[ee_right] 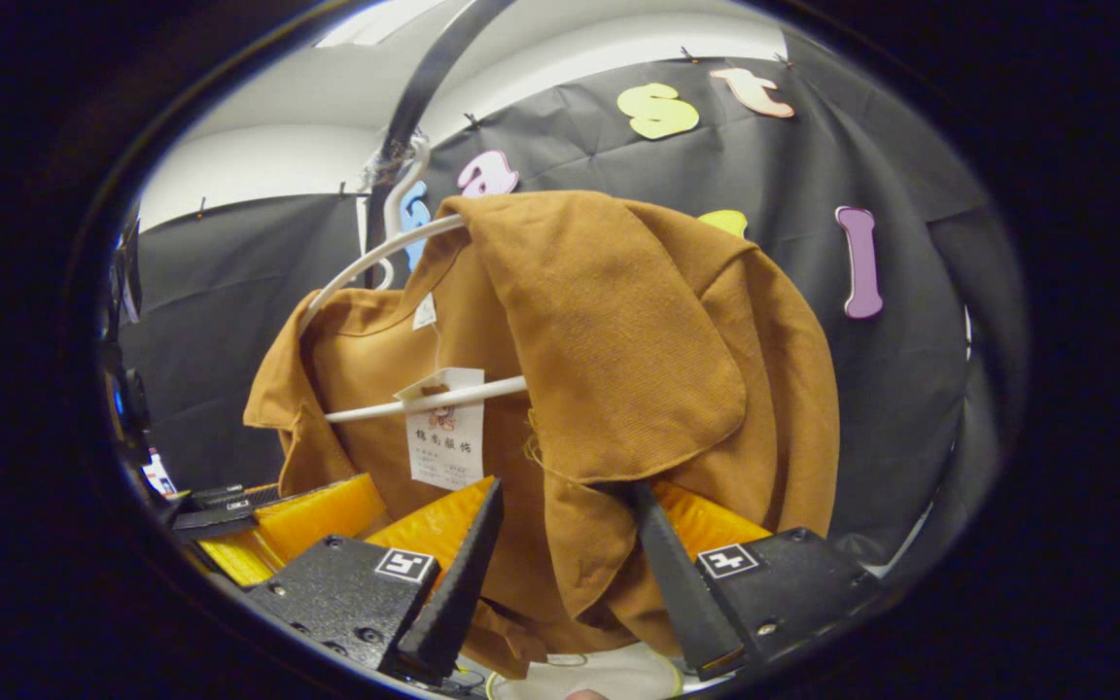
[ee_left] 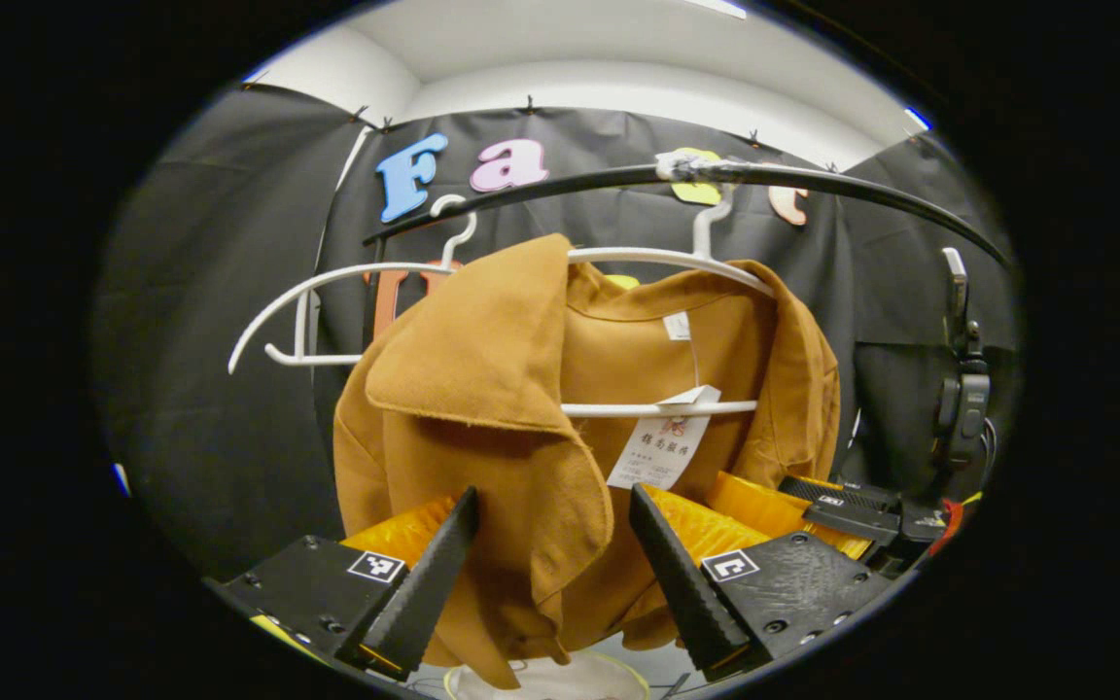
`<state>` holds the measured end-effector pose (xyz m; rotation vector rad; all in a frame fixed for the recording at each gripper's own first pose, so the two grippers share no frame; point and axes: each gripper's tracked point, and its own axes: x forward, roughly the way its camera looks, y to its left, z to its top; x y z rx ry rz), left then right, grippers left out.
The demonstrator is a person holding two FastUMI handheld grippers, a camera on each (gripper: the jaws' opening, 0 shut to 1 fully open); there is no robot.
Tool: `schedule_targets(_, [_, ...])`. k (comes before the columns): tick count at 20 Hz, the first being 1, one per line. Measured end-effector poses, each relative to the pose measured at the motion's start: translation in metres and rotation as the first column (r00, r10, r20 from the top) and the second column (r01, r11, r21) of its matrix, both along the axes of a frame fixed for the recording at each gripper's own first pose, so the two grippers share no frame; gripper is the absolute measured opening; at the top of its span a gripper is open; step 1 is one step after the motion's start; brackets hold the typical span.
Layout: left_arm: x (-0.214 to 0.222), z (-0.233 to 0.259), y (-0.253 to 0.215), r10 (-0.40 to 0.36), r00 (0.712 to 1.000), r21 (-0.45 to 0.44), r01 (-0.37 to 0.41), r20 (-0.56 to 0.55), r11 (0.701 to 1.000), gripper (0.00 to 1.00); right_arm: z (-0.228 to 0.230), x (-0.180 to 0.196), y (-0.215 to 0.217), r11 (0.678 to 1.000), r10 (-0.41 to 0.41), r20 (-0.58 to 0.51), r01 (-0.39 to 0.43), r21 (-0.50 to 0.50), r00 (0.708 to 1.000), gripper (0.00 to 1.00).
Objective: Grasp the clothes on the hanger with both hands and then place them into the laundry hamper below.
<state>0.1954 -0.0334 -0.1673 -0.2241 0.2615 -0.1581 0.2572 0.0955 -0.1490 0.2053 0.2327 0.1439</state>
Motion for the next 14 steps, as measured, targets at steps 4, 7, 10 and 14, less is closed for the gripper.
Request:
schedule_targets(4, [0.016, -0.010, 0.009, 0.055, 0.997, -0.030, -0.057, -0.052, 0.998, 0.91, -0.002, 0.008, -0.009, 0.997, -0.077, -0.007, 0.077, 0.010, 0.997, 0.84])
schedule_targets(7, [0.022, -0.013, 0.013, 0.062, 0.996, -0.023, -0.063, -0.063, 0.998, 0.67, -0.001, 0.013, -0.016, 0.992, -0.099, -0.018, 0.100, 0.073, 0.995, 0.65])
schedule_targets(10, [0.025, -0.018, 0.025, 0.105, 0.991, -0.018, -0.106, -0.079, 0.994, 0.42, 0.003, 0.013, -0.024, 0.988, -0.078, -0.015, 0.079, 0.135, 0.997, 0.41])
schedule_targets(14, [0.021, -0.011, 0.012, 0.009, 0.997, -0.081, -0.016, -0.077, 0.997, 0.10, 0.012, 0.008, -0.048, 0.978, -0.090, -0.015, 0.091, 0.185, 0.996, 0.19])
